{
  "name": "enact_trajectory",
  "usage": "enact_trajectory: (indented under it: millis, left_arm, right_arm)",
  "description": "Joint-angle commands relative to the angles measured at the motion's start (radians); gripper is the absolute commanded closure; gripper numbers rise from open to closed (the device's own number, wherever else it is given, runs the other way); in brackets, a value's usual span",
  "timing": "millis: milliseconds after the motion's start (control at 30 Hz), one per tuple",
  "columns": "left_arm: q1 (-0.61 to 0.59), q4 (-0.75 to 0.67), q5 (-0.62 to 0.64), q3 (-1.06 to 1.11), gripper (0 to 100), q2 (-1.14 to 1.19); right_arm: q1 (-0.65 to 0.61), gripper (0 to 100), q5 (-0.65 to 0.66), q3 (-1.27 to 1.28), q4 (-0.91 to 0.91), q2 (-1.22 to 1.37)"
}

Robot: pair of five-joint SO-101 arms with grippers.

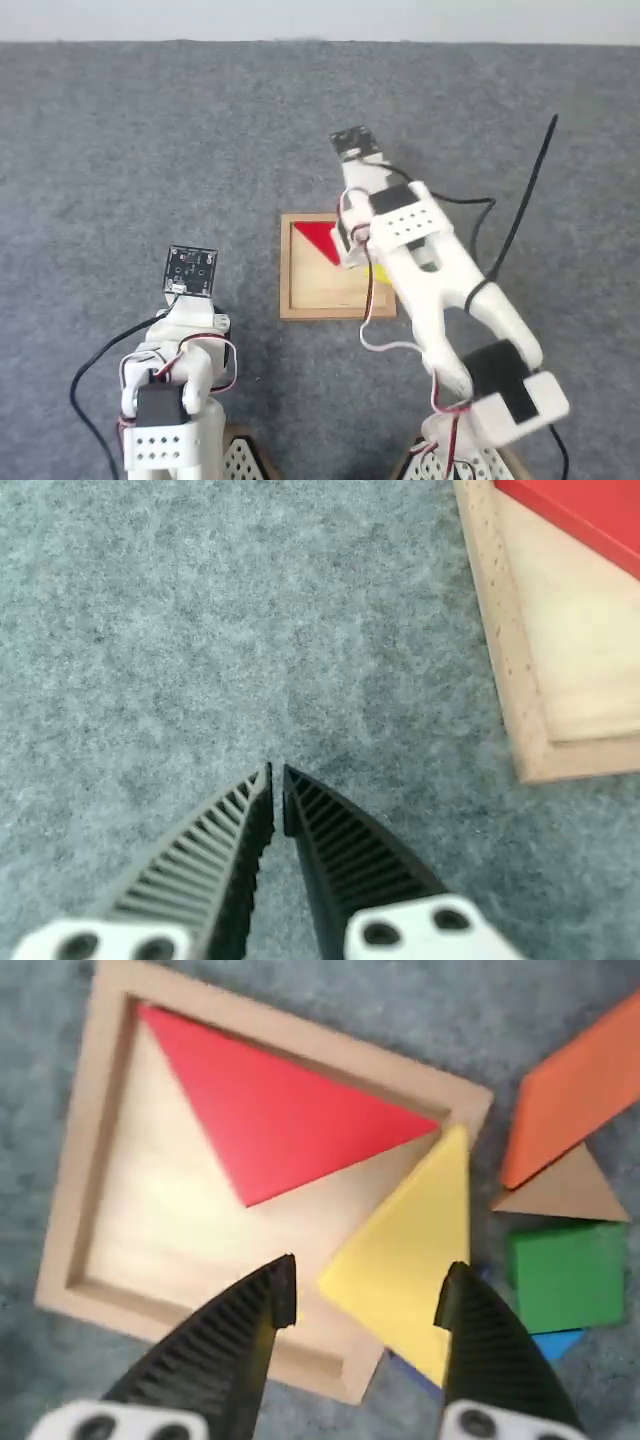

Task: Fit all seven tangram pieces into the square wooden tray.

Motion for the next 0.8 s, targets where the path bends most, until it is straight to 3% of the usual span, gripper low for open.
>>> enact_trajectory:
  millis: [0, 133, 267, 367, 767]
  left_arm:
    - [0.006, 0.003, -0.002, -0.01, 98, -0.017]
    - [0.006, 0.003, -0.002, -0.01, 98, -0.017]
    - [0.006, 0.003, -0.002, -0.01, 98, -0.017]
    - [0.006, 0.003, -0.002, -0.01, 98, -0.017]
    - [0.006, 0.003, -0.002, -0.01, 98, -0.017]
  right_arm:
    - [0.044, 77.5, 0.06, 0.031, -0.004, -0.151]
    - [0.222, 77.9, 0.069, 0.11, -0.102, -0.182]
    - [0.317, 81.2, 0.069, 0.146, -0.151, -0.119]
    - [0.321, 87.5, 0.069, 0.146, -0.173, -0.073]
    - [0.288, 88.3, 0.115, 0.147, -0.226, -0.012]
